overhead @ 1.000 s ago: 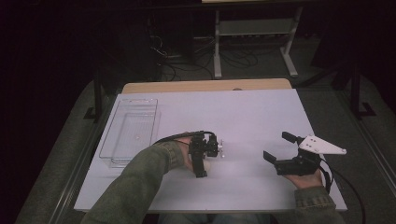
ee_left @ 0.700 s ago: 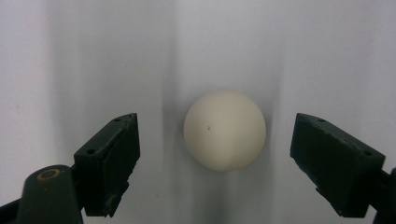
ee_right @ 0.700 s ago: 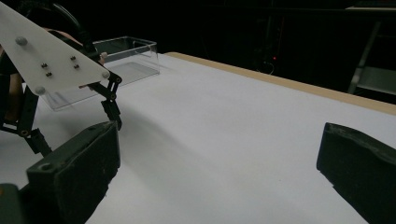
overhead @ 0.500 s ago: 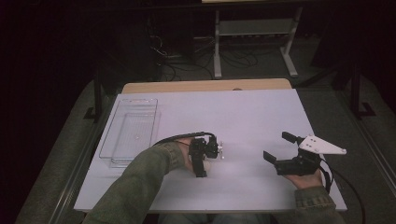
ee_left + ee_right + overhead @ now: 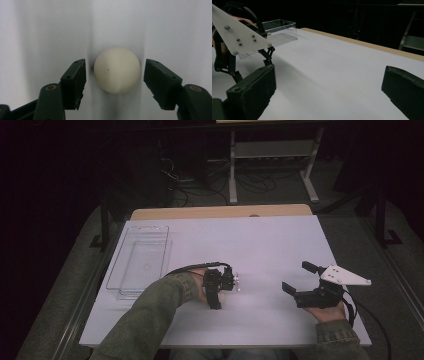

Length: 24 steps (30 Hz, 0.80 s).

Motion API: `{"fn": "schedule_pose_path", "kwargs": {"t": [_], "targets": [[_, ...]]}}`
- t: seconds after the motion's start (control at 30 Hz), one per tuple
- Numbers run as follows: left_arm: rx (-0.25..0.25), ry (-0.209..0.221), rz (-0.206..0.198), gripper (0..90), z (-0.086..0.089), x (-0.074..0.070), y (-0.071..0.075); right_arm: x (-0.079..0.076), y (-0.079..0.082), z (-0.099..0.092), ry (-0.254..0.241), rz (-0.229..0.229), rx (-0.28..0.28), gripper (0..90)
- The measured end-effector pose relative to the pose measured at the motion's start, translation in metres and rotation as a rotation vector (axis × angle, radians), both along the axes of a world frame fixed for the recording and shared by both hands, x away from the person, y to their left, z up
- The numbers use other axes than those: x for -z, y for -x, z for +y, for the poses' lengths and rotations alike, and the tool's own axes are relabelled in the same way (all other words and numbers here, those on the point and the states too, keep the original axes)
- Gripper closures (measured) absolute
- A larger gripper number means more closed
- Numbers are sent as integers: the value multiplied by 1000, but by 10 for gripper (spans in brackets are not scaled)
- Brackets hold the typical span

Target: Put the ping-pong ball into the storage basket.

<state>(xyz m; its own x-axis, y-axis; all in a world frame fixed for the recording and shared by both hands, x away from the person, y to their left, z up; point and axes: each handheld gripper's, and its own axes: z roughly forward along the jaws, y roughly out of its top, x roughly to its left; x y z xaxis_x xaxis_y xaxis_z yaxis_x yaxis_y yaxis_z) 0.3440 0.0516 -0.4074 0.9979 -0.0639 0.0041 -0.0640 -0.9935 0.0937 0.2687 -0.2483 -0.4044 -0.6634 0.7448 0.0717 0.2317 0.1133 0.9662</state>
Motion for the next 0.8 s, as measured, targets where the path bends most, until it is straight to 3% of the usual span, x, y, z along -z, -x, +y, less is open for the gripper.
{"fn": "schedule_pose_path", "kwargs": {"t": [0.47,0.8], "targets": [[-1,-8,3,502,-1,2,-1,0,0,0,1,-1,0,0],[9,-14,10,512,0,1,-1,0,0,0,2,0,0,0]]}}
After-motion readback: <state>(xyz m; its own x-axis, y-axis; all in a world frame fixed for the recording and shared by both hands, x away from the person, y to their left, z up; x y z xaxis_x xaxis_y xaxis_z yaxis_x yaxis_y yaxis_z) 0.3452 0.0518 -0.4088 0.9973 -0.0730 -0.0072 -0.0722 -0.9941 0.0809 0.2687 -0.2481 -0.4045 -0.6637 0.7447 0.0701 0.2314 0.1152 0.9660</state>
